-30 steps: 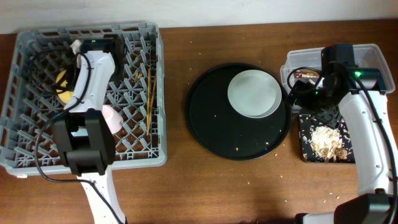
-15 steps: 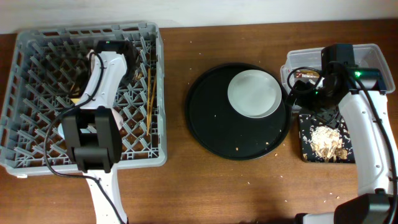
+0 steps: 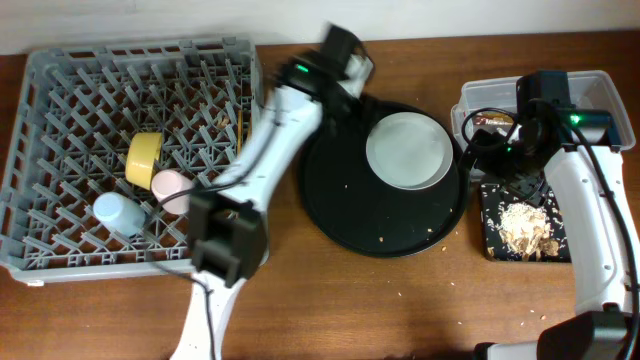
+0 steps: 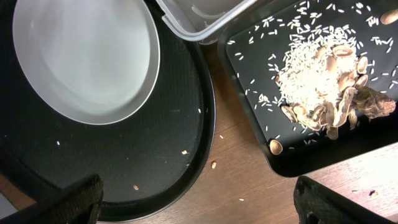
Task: Sort waste into correct bins and load items into the dishwasher rack
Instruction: 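Grasp the white plate with the left gripper and stand it in the rack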
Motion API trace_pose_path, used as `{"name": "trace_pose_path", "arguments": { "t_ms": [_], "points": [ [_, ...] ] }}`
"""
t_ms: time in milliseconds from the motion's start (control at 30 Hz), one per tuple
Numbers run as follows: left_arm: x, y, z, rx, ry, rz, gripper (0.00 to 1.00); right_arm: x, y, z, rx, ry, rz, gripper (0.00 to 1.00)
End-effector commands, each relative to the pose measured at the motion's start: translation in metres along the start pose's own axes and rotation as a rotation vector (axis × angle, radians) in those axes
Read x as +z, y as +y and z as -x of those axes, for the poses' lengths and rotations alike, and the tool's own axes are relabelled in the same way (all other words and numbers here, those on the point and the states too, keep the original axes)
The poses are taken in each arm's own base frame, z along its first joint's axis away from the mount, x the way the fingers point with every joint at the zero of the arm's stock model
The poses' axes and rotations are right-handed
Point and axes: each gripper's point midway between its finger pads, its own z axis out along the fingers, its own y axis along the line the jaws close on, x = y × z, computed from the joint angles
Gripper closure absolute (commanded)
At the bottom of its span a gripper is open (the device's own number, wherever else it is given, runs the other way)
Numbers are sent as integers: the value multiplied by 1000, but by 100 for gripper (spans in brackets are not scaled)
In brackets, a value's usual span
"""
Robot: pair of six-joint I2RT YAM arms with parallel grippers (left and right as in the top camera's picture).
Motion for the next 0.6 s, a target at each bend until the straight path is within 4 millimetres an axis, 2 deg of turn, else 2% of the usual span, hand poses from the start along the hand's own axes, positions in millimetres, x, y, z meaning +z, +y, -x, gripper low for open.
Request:
{"name": "trace_pose_path", "arguments": {
  "t_ms": [0, 33, 67, 100, 133, 167, 200, 267, 300, 367, 400, 433, 467, 533, 567],
  "points": [
    [67, -6, -30, -47, 95, 55, 29, -1, 1, 1, 4, -2, 6, 2],
    [85, -8, -41, -57, 126, 60, 30, -1, 1, 1, 4, -2, 6, 2],
    [112, -4, -60, -57, 184, 76, 37, -1, 1, 1, 4, -2, 6, 2],
    [123, 1, -71, -64, 217, 85, 51, -1, 1, 1, 4, -2, 6, 2],
    [126, 5, -79, -71, 246, 93, 73, -1, 1, 1, 4, -2, 7, 2],
    [123, 5, -78, -73, 245, 94, 92, -1, 1, 1, 4, -2, 6, 2],
    [113, 9, -71, -78, 232, 111, 98, -1, 1, 1, 4, -2, 6, 2],
    [41, 35, -36, -117, 149, 196, 100, -1, 1, 1, 4, -2, 6, 1],
    [-21, 50, -15, -161, 77, 204, 100, -1, 1, 1, 4, -2, 7, 1],
    [-124, 81, 1, -201, -40, 232, 100, -1, 1, 1, 4, -2, 6, 2],
    [-179, 108, -5, -220, -92, 331, 100, -1, 1, 1, 4, -2, 6, 2],
    [-225, 141, -21, -254, -108, 518, 100, -1, 1, 1, 4, -2, 6, 2],
    [-279, 178, -48, -294, -94, 773, 100, -1, 1, 1, 4, -2, 6, 2],
    [-334, 216, -83, -331, -16, 1078, 100, -1, 1, 1, 4, -2, 6, 2],
    [-339, 225, -90, -341, 16, 1154, 100, -1, 1, 1, 4, -2, 6, 1]
  ]
}}
